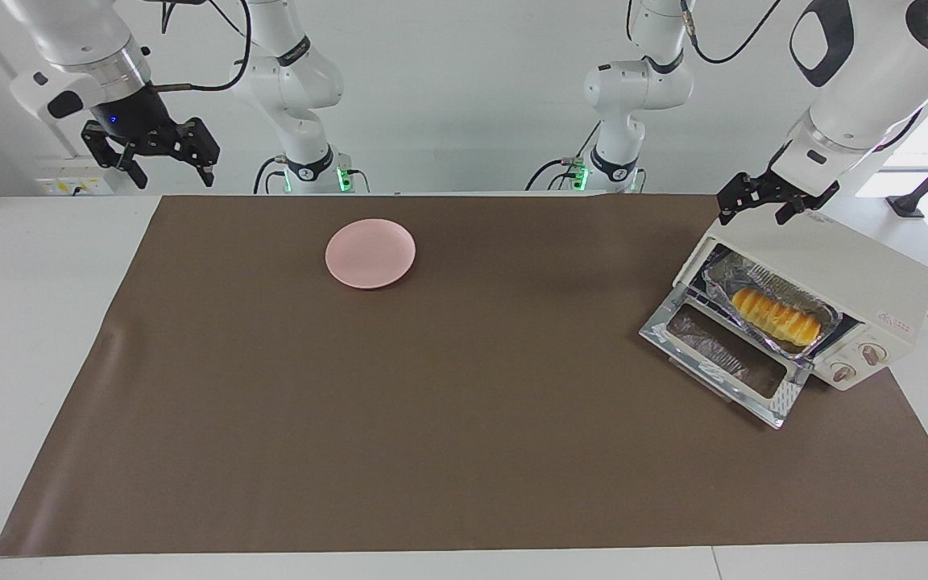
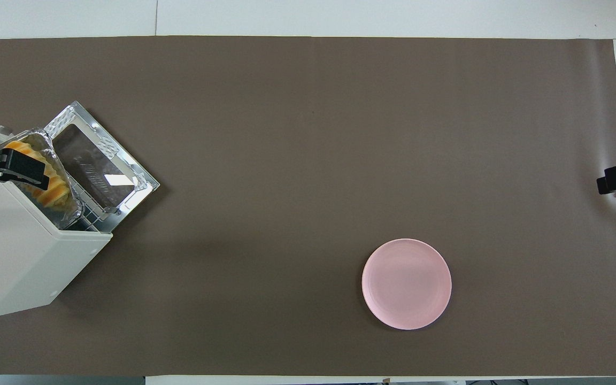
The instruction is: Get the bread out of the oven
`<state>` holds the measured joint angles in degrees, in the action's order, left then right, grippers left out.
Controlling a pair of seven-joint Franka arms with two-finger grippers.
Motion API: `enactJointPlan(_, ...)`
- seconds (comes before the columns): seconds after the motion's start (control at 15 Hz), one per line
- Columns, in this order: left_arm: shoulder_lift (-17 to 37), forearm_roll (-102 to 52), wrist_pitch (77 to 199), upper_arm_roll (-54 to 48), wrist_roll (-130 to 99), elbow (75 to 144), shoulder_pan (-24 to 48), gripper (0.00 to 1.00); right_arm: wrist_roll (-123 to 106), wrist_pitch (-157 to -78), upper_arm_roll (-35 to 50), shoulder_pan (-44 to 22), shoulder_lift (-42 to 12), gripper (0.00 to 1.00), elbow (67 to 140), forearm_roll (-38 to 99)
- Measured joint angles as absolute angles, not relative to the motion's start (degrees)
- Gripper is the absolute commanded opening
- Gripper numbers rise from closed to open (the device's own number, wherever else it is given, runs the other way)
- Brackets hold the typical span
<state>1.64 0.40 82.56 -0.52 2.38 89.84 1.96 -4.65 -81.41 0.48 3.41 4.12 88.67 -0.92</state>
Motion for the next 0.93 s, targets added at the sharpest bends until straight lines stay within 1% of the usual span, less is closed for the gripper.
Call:
enactJointPlan(0.53, 1.59, 0.42, 82.54, -0.42, 2.25, 89.81, 1.95, 1.00, -4.65, -81.41, 0.42, 3.43, 4.12, 1.00, 88.67, -0.92)
enactJointPlan(0.73, 1.66, 1.03, 84.83, -0.34, -2.24, 89.80, 1.95, 1.00, -4.65, -81.41, 0.42, 3.44, 4.12, 1.00, 88.67, -0.92)
enactJointPlan(0.87, 3.04, 1.02, 85.07, -0.40, -6.25, 89.46, 1.99, 1.00, -4.65, -81.41, 0.41, 3.44, 4.12, 1.00, 88.67, -0.92)
enactJointPlan(0.93, 5.14, 1.02, 85.04, -0.43, -9.23, 88.22, 2.21, 1.00, -4.65, -81.41, 0.41, 3.44, 4.12, 1.00, 88.67, -0.92)
